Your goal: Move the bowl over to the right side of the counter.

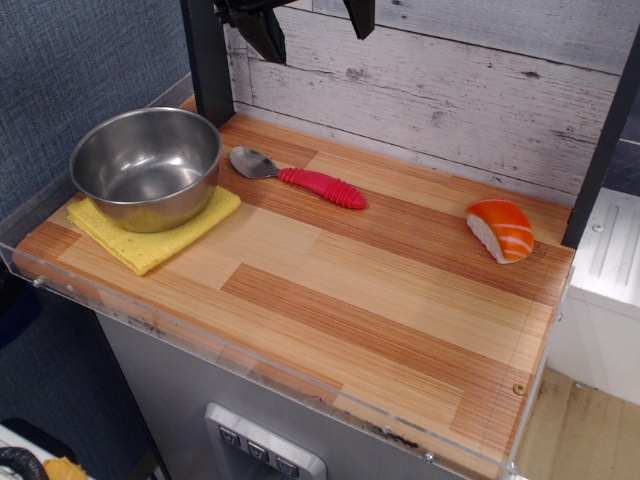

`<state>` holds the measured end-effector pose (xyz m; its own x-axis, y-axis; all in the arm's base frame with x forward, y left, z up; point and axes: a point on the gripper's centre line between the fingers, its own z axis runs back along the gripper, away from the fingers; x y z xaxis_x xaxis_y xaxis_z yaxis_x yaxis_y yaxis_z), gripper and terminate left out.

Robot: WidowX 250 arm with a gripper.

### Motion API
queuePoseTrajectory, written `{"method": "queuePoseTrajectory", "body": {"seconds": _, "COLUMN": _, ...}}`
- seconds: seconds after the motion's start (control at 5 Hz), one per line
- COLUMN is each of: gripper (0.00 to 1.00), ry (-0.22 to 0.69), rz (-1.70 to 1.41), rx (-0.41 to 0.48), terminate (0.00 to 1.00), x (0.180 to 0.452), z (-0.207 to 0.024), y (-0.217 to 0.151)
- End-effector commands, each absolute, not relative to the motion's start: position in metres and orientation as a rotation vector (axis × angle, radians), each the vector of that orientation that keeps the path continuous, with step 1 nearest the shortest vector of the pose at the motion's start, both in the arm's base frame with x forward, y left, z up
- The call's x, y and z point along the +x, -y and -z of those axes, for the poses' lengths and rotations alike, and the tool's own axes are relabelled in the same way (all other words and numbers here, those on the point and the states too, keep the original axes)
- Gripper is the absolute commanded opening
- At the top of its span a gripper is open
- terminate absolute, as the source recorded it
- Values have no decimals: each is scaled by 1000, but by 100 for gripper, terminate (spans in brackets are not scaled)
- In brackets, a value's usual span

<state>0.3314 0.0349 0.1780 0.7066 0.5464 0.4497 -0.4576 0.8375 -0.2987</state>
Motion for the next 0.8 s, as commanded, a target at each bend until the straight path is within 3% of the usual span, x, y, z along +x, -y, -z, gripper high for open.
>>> {"method": "queuePoseTrajectory", "body": {"seconds": 0.0, "gripper": 100, "ry": 553, "rz": -561, "rx": -170, "terminate": 0, "x": 331, "z": -178, "y": -35}}
{"method": "queuePoseTrajectory", "body": {"seconds": 0.6, "gripper": 100, "ry": 485, "rz": -308, "rx": -61, "terminate": 0, "x": 311, "z": -171, "y": -103}}
